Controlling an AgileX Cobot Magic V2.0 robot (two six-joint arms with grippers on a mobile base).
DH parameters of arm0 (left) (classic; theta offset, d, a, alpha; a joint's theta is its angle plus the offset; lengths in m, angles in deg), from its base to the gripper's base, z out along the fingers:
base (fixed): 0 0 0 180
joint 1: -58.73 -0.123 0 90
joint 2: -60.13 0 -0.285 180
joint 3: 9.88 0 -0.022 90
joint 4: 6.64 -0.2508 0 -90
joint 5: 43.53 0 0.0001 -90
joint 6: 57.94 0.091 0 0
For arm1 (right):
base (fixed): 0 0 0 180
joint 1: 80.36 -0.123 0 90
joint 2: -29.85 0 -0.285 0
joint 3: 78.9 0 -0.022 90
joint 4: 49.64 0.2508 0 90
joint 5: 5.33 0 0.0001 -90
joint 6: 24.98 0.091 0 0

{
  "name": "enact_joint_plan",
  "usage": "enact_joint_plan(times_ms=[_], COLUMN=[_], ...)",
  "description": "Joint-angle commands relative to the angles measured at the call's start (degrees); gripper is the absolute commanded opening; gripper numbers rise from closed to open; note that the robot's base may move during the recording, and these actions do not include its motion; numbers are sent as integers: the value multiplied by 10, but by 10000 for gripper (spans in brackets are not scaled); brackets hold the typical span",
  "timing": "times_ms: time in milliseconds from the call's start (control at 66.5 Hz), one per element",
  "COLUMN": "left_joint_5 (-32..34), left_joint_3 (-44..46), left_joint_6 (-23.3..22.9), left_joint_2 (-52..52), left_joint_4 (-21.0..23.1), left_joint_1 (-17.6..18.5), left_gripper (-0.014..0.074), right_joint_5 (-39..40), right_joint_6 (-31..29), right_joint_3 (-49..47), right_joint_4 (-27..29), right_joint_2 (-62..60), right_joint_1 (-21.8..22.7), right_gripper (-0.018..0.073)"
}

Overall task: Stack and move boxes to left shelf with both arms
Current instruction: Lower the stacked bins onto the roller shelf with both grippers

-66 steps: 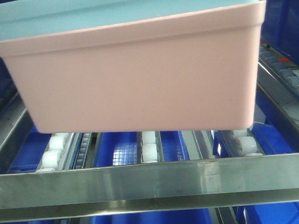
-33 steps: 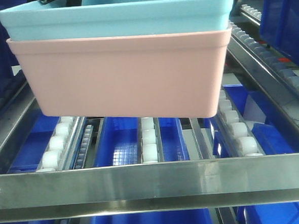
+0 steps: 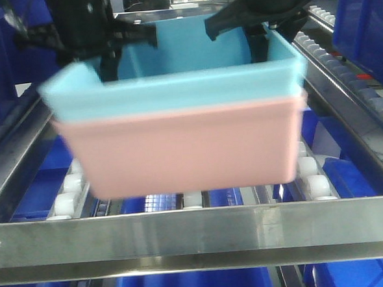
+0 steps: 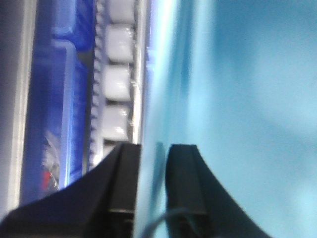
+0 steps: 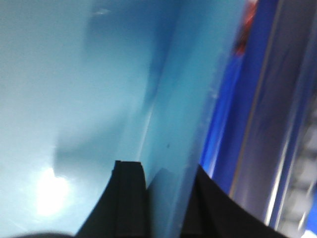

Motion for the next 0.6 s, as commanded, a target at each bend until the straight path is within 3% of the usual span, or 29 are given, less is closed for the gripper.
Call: enact_joint_plan(times_ms=[0, 587], left_joint_5=[99, 101], left_joint_3=[22, 23], left_joint_6=[13, 14], left_joint_2=[-20, -5], left_joint_4=[19, 19], left_joint_1=[12, 0], left_gripper=[-3, 12], right_joint_5=[85, 75], right_joint_6=[-16, -16], right_joint_3=[-27, -27], right_joint_4=[-6, -11], right_joint_2=[-26, -22], right_joint_1=[-8, -8], right_gripper=[56, 82])
